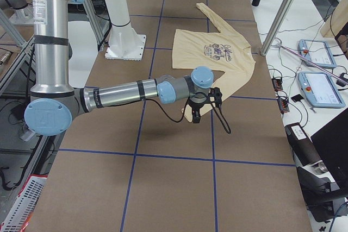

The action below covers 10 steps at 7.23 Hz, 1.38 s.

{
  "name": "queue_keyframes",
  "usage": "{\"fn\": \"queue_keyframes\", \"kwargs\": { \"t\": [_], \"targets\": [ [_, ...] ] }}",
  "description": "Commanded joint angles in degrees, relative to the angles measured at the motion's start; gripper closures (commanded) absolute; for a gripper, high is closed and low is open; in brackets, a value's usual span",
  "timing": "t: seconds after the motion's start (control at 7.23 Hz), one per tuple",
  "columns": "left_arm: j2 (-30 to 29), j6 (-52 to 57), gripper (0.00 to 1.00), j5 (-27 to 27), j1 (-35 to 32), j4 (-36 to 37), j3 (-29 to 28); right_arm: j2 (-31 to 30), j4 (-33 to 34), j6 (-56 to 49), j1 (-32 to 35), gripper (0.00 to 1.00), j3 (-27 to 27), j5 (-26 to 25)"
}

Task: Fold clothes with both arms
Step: 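Move the right gripper down to the cuff of the nearby sleeve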

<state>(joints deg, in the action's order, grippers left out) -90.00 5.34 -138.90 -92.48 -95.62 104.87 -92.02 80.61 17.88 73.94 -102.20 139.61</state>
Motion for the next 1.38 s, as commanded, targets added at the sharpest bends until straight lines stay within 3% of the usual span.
{"fn": "queue_keyframes", "kwargs": {
  "t": [0.0, 0.28, 0.69, 0.97, 1.25],
  "targets": [
    [-0.62, -0.51, 0.0, -0.23, 2.37, -0.44, -0.89, 0.09, -13.67, 10.09, -5.98, 0.0, 4.28, -1.7],
    [-0.44, -0.33, 0.0, -0.32, 2.83, -0.53, -0.89, 0.44, -20.73, 18.13, -14.67, 0.0, 5.86, -12.38],
    [-0.53, -0.33, 0.0, -0.32, 2.92, -0.53, -0.98, 1.4, -21.19, 18.77, -18.74, 0.0, 7.81, -12.96],
    [-0.62, -0.33, 0.0, -0.32, 2.92, -0.53, -0.89, 5.17, -21.19, 18.68, -19.45, 0.0, 11.84, -12.79],
    [-0.62, -0.42, 0.0, -0.32, 2.92, -0.62, -0.89, 4.22, -21.19, 18.59, -19.45, 0.0, 12.38, -12.96]
  ]
}}
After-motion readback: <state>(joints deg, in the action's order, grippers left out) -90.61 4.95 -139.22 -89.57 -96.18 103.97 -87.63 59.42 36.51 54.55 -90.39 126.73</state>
